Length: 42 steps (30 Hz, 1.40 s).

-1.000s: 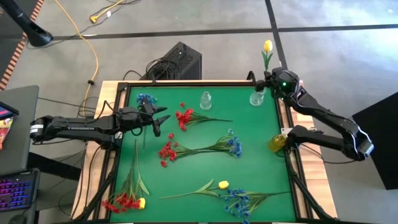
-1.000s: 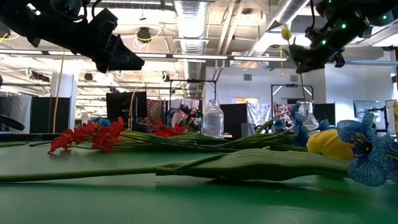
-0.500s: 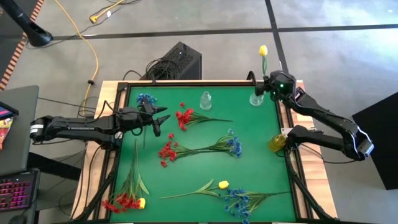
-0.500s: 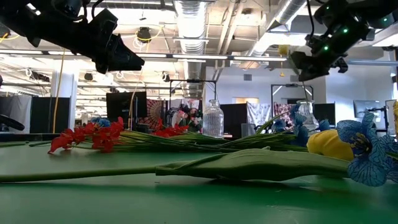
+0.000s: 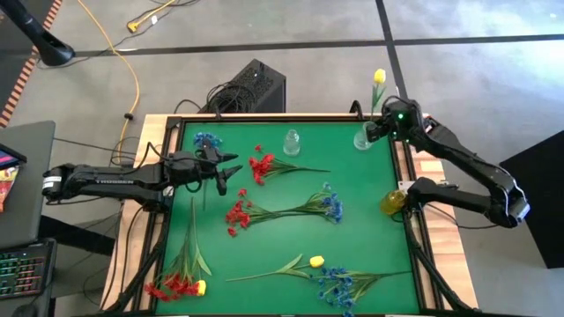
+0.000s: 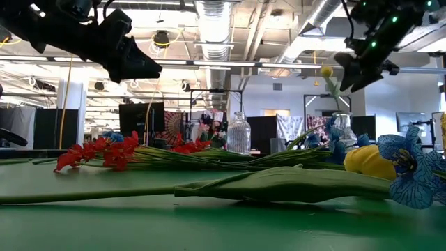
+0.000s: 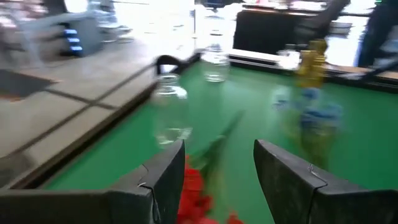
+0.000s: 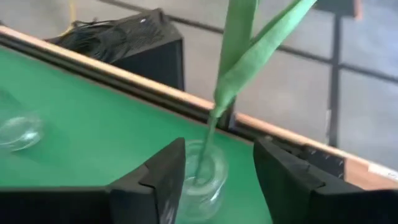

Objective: Sort flowers into vase by color
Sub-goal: Put the right yellow flower into the right white transparent vase

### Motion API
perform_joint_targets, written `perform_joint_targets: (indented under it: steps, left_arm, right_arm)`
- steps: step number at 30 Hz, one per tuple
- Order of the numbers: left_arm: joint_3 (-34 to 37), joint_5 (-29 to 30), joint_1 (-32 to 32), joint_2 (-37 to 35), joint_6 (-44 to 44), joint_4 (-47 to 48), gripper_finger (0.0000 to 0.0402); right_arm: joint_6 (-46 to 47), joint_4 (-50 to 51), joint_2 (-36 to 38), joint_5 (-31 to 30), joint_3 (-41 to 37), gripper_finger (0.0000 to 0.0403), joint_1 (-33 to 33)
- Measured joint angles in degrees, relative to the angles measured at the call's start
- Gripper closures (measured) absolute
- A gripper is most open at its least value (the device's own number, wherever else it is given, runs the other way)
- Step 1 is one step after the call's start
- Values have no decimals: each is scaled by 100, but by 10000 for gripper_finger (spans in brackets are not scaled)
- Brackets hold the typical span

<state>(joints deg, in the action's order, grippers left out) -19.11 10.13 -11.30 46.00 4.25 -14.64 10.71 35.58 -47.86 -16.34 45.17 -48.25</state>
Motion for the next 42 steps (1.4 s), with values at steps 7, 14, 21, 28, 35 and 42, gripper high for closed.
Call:
perform_joint_targets:
  steps: [7, 14, 21, 28, 35, 42]
  left_arm:
    - [0, -1097, 248, 4, -46, -297, 220]
    - [0, -1098, 934, 4, 16, -334, 220]
    - [-288, -787, 1902, 387, 136, -276, 220]
    - [-1569, -492, 2686, 1906, 109, 719, 220]
    - [-2909, -1027, 2982, 3387, 206, 1512, 220]
    - [-3617, -1088, 3139, 4517, 745, 1771, 220]
  right_arm:
    - [524, 881, 4, 600, 385, 169, 438]
    - [1158, 900, -2, 624, 385, 175, 1651]
    - [1838, 898, -17, -55, 385, 175, 3032]
    - [2442, 895, -20, -1100, 385, 175, 4292]
    - [3168, 578, -55, -2000, 128, 175, 5575]
    - [3533, 325, -243, -2138, -146, 175, 6815]
